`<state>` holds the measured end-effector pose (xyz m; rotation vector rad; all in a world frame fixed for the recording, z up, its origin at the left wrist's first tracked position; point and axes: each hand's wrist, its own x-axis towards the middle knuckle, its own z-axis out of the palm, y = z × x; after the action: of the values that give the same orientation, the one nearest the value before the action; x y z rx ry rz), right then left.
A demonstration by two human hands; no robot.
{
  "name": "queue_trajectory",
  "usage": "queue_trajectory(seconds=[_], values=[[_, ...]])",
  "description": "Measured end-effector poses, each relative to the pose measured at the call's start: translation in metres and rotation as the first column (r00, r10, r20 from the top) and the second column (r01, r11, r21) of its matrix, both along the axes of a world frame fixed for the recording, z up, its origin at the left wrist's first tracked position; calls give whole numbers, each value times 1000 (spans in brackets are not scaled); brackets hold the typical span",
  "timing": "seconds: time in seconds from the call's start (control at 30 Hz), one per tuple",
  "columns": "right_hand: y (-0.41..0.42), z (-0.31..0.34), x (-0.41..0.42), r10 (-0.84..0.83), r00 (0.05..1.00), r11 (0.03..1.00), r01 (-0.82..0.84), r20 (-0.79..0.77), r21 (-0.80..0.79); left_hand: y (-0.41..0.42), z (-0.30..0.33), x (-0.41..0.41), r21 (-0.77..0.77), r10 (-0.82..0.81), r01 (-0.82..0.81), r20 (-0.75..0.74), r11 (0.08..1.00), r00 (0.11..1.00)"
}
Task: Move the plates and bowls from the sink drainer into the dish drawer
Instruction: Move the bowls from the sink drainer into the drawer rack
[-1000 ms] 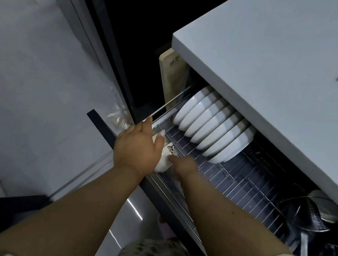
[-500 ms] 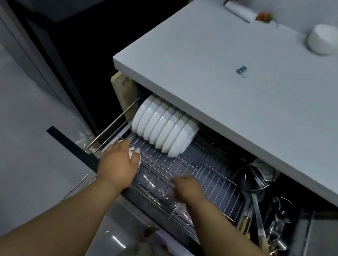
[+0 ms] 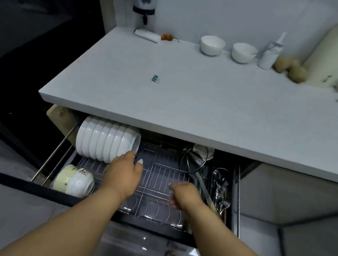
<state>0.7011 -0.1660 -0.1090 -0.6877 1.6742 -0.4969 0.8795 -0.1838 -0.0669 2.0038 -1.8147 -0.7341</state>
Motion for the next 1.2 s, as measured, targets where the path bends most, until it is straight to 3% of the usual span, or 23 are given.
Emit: queue_trajectory(seconds=[0.37, 0.73, 1.07, 1.2], values=[[38, 40, -125, -330, 939, 933, 340, 94, -116, -8, 25, -150, -98, -317, 317, 19, 943, 948], [88, 67, -321, -582, 804, 775, 593, 118, -220, 22, 52, -369, -188, -592, 585, 26, 788, 806], [169, 87, -545, -830, 557, 519, 782, 14, -344, 78, 68, -614, -148, -834, 822, -50, 550, 550], [212, 93, -627, -915, 402, 384, 831, -44, -403, 105, 70, -703, -141, -895, 884, -85, 446, 438]])
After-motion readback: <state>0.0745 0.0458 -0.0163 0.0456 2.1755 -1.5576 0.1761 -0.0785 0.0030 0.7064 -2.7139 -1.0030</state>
